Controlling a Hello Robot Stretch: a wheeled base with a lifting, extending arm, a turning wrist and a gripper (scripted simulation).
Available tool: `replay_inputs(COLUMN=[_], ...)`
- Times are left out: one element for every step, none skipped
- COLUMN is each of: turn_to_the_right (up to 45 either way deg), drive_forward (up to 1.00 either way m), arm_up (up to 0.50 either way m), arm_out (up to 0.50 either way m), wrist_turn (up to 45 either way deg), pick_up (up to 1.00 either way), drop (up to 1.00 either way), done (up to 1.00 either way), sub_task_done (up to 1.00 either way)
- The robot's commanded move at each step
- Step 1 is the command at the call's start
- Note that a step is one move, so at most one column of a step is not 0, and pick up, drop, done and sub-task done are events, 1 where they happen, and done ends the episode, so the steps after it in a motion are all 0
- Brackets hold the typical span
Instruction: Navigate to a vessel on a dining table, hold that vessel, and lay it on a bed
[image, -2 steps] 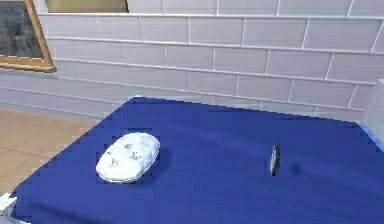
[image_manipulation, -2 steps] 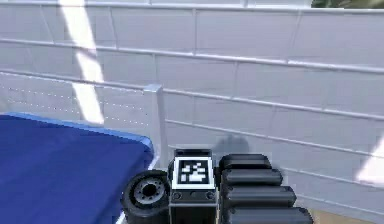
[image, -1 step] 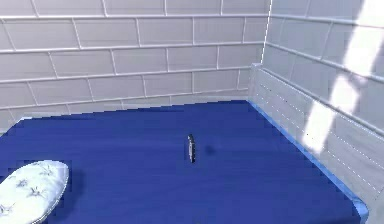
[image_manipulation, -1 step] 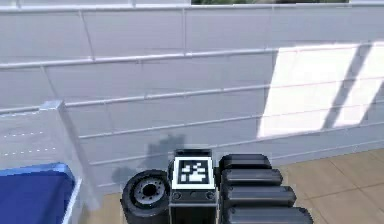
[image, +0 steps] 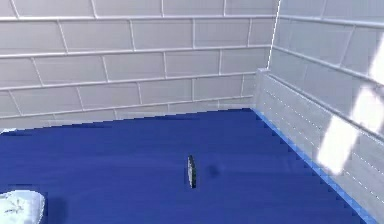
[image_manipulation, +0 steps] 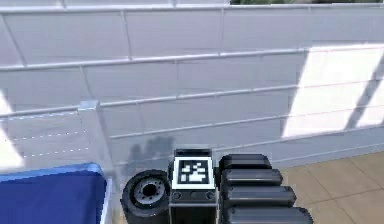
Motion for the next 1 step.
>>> replay_inputs(turn_to_the_right=[45.0], drive_forward=[0.0], arm_up=[0.0], arm_out=[0.0], wrist_turn=[0.0], pick_up=[0.0], drop=[0.0], done=[0.0], sub_task_done=[0.0])
